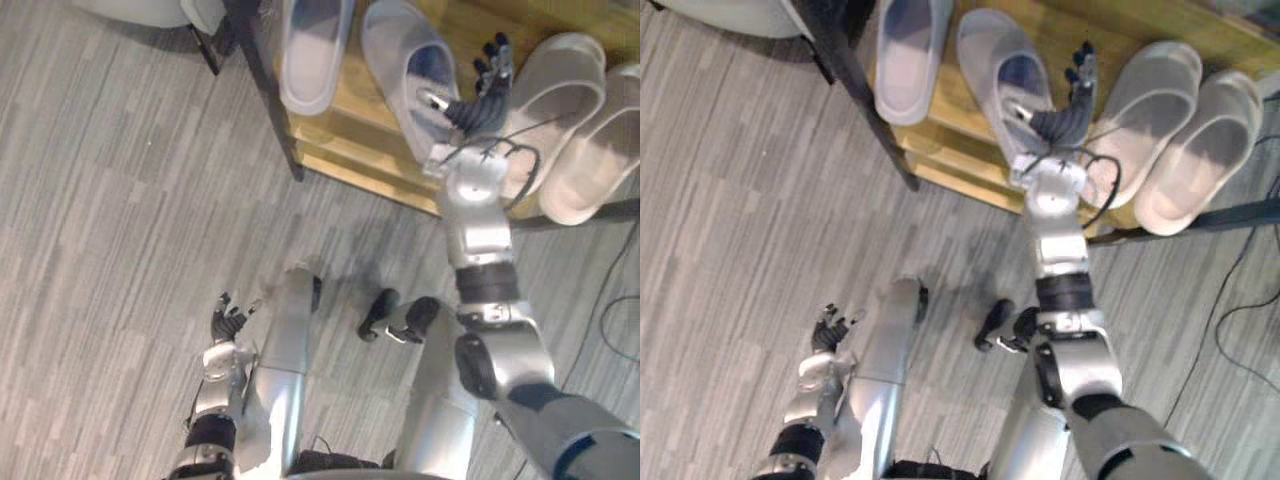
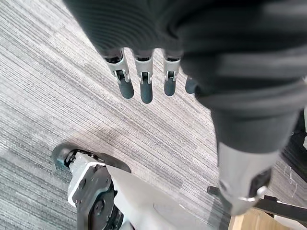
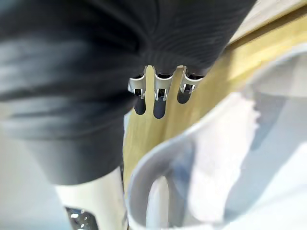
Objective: Organize the slippers on the shoe rack
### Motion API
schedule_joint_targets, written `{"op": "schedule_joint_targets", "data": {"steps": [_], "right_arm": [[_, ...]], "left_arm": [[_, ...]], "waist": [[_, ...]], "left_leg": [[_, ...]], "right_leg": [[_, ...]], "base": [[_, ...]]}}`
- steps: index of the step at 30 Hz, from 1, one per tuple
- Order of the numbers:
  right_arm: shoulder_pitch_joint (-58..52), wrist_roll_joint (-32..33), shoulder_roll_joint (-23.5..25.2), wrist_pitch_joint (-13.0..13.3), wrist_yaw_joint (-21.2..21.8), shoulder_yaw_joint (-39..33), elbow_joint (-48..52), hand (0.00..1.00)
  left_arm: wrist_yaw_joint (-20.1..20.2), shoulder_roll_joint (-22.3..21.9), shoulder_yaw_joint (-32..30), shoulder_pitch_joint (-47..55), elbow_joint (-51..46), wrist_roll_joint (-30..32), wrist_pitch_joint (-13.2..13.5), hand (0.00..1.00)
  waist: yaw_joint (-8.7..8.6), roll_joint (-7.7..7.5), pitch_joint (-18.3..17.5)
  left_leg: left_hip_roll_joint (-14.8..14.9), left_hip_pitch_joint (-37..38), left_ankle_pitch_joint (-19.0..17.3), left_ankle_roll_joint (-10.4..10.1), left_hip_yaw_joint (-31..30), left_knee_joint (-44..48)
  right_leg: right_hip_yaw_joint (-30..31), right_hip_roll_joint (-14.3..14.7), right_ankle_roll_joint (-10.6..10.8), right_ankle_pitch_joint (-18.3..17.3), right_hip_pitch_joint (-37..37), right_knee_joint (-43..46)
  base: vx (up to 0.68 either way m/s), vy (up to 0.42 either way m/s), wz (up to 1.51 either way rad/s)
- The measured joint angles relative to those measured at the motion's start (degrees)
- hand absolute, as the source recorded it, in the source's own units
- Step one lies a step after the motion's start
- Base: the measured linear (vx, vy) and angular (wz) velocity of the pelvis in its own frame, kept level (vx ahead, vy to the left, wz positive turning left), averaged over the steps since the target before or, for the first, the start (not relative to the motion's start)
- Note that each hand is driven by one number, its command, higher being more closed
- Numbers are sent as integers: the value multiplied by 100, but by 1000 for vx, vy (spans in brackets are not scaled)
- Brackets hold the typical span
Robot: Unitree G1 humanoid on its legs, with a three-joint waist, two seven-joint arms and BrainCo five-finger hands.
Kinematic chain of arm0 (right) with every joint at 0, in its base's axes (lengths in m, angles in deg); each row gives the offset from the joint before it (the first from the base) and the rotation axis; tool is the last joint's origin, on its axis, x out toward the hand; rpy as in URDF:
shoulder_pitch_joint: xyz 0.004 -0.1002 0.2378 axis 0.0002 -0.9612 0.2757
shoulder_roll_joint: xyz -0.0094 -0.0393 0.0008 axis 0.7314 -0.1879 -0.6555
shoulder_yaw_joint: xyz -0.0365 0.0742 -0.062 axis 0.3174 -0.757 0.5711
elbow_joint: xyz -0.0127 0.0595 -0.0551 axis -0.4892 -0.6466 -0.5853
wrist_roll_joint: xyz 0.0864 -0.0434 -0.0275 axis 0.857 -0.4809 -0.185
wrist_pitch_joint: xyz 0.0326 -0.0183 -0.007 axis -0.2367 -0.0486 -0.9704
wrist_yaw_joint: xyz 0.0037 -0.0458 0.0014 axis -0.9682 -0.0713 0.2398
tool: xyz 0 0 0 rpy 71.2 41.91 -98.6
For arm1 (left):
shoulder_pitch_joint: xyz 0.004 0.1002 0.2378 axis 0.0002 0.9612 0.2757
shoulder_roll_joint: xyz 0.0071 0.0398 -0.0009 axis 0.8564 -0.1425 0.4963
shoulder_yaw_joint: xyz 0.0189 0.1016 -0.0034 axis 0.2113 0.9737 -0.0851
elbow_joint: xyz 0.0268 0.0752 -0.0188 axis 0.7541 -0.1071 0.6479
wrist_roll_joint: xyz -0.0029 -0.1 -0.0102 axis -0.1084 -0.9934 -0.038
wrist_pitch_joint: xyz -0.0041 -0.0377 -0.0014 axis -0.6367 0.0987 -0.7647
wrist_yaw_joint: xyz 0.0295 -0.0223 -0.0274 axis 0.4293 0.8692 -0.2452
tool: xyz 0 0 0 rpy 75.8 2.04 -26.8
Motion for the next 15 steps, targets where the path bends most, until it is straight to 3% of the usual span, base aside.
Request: {"op": "schedule_joint_targets", "data": {"steps": [15], "right_arm": [[-64,1081,504,341,14,-163,2,0]], "left_arm": [[-25,-17,-53,-4,11,4,-28,0]], "waist": [[12,-1,0]], "left_leg": [[-12,94,47,13,-14,-157]], "right_leg": [[-42,1,17,12,115,-115]], "base": [[-6,8,0]]}}
